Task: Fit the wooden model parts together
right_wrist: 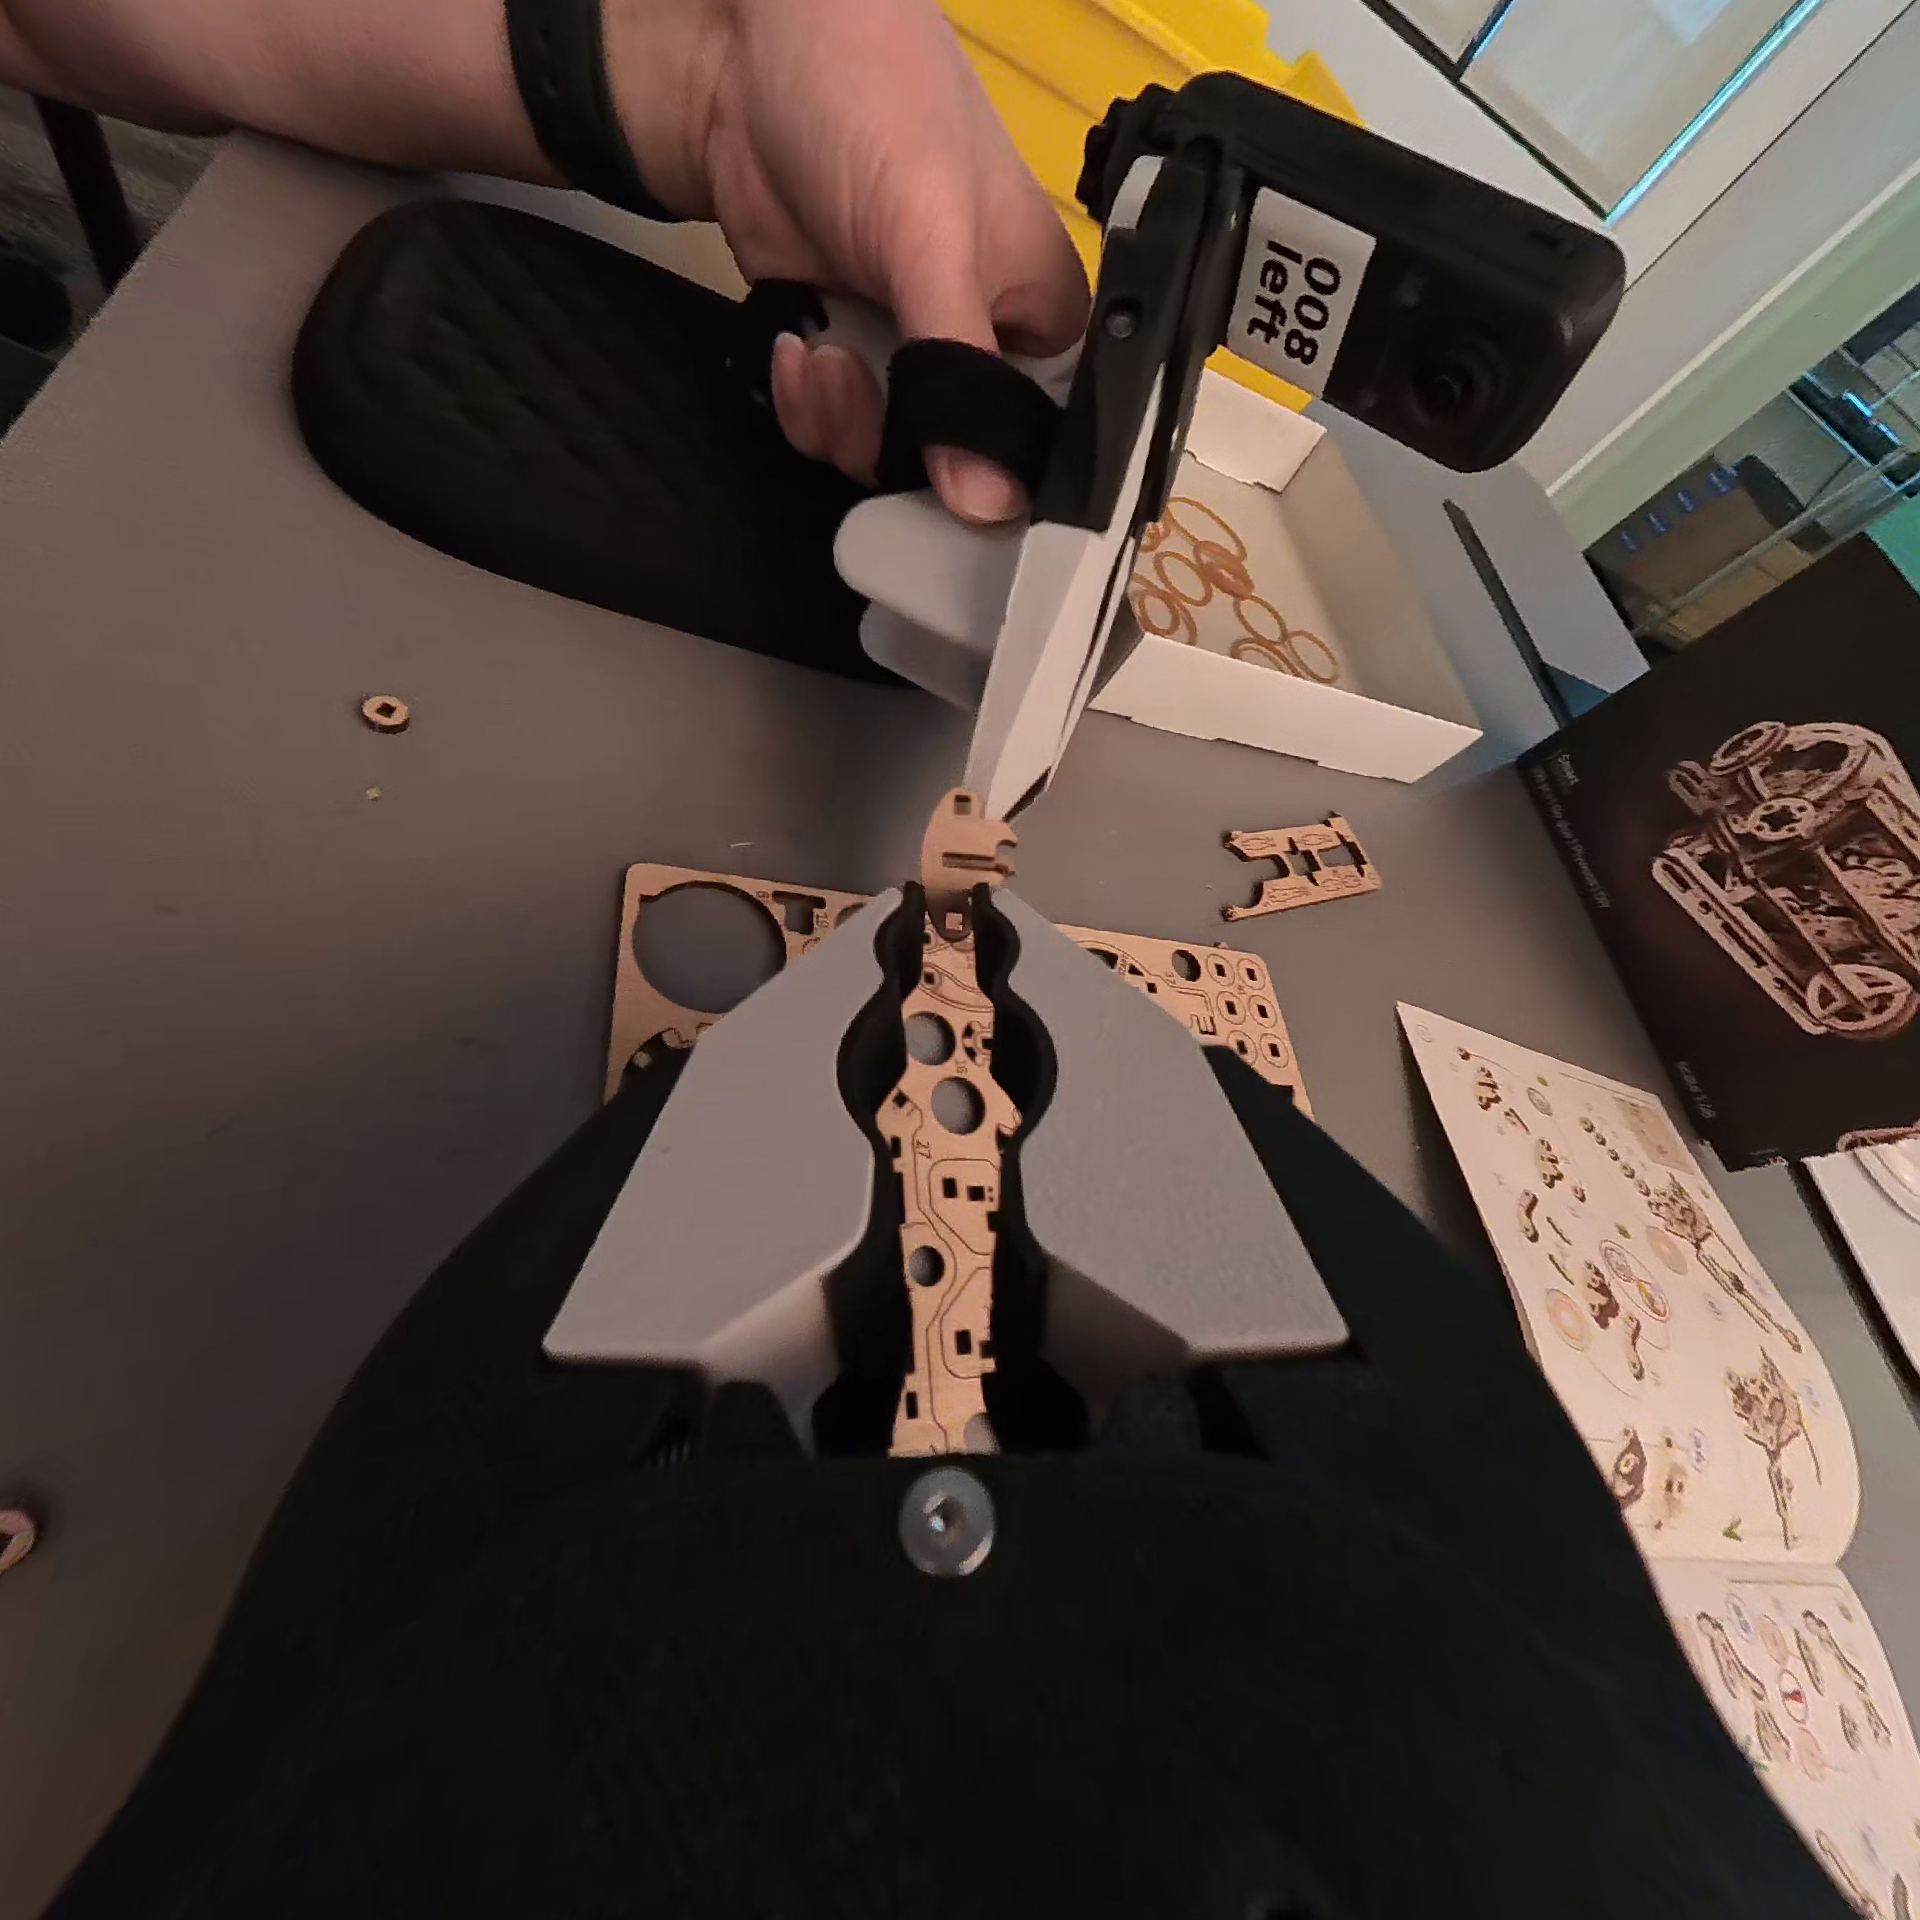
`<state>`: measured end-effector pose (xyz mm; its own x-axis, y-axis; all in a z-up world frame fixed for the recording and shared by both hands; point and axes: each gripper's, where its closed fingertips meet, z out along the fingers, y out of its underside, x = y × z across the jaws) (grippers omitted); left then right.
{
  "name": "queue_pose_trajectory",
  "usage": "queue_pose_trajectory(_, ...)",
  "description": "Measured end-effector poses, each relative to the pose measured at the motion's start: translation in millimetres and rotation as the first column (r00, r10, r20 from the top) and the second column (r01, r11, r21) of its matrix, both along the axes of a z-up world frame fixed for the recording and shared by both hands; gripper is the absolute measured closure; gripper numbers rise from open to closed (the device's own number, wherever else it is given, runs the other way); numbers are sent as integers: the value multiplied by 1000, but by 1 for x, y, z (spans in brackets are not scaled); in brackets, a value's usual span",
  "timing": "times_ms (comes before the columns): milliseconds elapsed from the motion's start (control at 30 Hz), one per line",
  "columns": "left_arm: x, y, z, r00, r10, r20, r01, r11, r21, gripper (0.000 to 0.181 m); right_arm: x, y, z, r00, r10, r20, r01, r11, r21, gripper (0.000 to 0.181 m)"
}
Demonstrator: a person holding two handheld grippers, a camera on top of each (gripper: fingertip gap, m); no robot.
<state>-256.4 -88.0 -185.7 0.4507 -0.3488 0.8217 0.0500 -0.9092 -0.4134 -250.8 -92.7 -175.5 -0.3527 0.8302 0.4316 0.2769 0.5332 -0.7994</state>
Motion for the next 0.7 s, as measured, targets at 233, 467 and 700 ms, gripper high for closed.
queue_pose_trajectory(233,1,-1,1,1000,-7,12,7,1000,-14,180,-1,-1,-1,1000,3,-2,-3,1000,2,174)
queue_pose_trajectory(467,0,-3,1,1000,-16,24,17,999,-47,180,-2,0,-3,1000,-5,8,6,1000,-11,174)
queue_pose_trajectory(700,0,-4,-3,1000,-18,-10,17,997,-70,180,-2,1,-8,999,-8,35,9,1000,-22,174)
